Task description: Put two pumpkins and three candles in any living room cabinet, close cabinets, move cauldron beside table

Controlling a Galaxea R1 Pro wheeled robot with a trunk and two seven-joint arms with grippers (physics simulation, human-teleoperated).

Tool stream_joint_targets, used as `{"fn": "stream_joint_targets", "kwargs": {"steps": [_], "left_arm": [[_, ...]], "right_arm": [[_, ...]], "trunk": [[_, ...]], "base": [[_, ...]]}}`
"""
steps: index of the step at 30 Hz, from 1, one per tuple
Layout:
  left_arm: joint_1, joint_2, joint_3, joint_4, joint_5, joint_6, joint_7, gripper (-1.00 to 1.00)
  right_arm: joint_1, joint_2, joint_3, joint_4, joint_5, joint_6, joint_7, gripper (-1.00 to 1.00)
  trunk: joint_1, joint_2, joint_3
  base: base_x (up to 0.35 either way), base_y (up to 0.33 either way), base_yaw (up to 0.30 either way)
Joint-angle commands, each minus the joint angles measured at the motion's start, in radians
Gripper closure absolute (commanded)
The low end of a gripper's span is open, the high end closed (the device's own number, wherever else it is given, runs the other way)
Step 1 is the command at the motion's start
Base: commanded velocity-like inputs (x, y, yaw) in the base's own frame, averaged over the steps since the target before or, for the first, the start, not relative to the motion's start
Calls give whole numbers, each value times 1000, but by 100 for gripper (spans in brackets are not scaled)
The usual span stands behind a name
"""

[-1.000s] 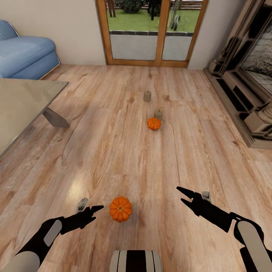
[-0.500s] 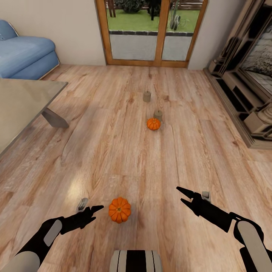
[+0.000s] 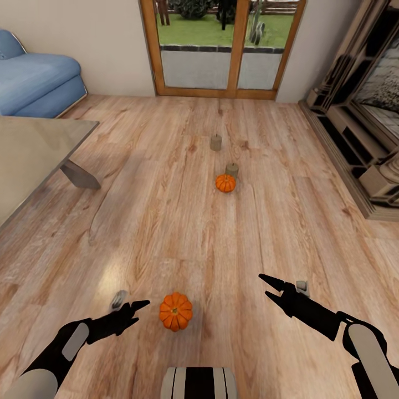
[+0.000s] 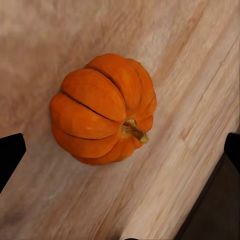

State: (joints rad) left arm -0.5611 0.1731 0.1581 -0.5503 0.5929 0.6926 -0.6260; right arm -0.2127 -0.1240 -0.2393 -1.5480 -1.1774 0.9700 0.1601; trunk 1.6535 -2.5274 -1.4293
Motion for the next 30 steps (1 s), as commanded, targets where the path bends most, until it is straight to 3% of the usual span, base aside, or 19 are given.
{"fn": "stream_joint_targets", "kwargs": {"steps": [1, 4, 7, 30], "left_arm": [[0, -1, 11, 1, 2, 6, 16, -100], [0, -5, 26, 1, 3, -4, 87, -100], [0, -8, 29, 1, 4, -17, 110, -100], [0, -8, 29, 1, 4, -22, 118, -100]], "right_arm": [[-1, 0, -1, 0, 10, 5, 10, -100], [-1, 0, -2, 0, 10, 4, 10, -100], [-1, 1, -2, 0, 10, 5, 10, -100], [-1, 0, -2, 0, 9, 6, 12, -100]], "trunk": [[0, 0, -1], [0, 0, -1], [0, 0, -1], [0, 0, -1]], "base": [[4, 1, 0], [1, 0, 0], [0, 0, 0], [11, -104, 0]]}}
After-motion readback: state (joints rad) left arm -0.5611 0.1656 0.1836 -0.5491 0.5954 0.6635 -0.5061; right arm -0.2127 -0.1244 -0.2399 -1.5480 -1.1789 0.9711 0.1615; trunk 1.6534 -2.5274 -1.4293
